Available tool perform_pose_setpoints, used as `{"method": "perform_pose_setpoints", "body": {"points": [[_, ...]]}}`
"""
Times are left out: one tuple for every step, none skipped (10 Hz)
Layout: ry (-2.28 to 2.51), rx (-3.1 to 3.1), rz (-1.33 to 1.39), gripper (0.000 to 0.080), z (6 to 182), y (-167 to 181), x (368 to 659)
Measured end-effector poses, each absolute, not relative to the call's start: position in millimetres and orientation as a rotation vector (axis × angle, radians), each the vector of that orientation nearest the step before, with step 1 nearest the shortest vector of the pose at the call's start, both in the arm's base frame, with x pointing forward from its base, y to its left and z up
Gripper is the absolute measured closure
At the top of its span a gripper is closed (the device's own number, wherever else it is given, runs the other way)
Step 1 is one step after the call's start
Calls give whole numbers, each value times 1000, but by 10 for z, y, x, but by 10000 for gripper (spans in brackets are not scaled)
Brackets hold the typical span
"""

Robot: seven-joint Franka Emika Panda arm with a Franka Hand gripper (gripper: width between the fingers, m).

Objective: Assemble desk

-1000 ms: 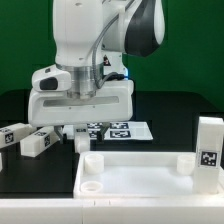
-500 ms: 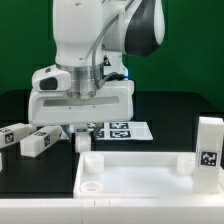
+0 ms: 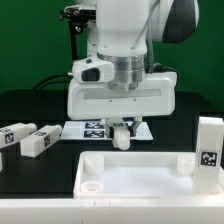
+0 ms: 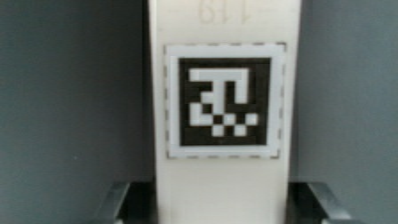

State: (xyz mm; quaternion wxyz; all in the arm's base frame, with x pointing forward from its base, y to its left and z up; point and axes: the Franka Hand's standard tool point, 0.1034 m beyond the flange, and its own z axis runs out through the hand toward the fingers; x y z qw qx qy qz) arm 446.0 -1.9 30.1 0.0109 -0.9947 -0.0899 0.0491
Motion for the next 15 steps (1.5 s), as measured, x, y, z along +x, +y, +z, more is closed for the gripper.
{"method": "perform_pose_setpoints", "body": {"points": [[-345,-3097,155,515,299,-47,4458],[-421,-3088,156,515,299,-53,4458],[-599,-3060,159,515,298,-51,4456],[-719,-3065,90,515,308,64,4481],[-824,-3058,42,514,310,266,4447],[-835,-3071,14,514,307,434,4426],[-994,-3027,20,514,304,441,4420],[-1055,-3008,23,514,304,416,4423],[-1077,-3002,24,514,303,440,4422],[-1203,-2969,-12,514,317,595,4423],[-1354,-2907,-35,514,325,777,4365],[-1573,-2808,-60,514,354,805,4338],[-1733,-2728,-73,514,365,685,4356],[-1753,-2717,-67,514,357,670,4357],[-1839,-2664,-60,514,354,687,4352]]}}
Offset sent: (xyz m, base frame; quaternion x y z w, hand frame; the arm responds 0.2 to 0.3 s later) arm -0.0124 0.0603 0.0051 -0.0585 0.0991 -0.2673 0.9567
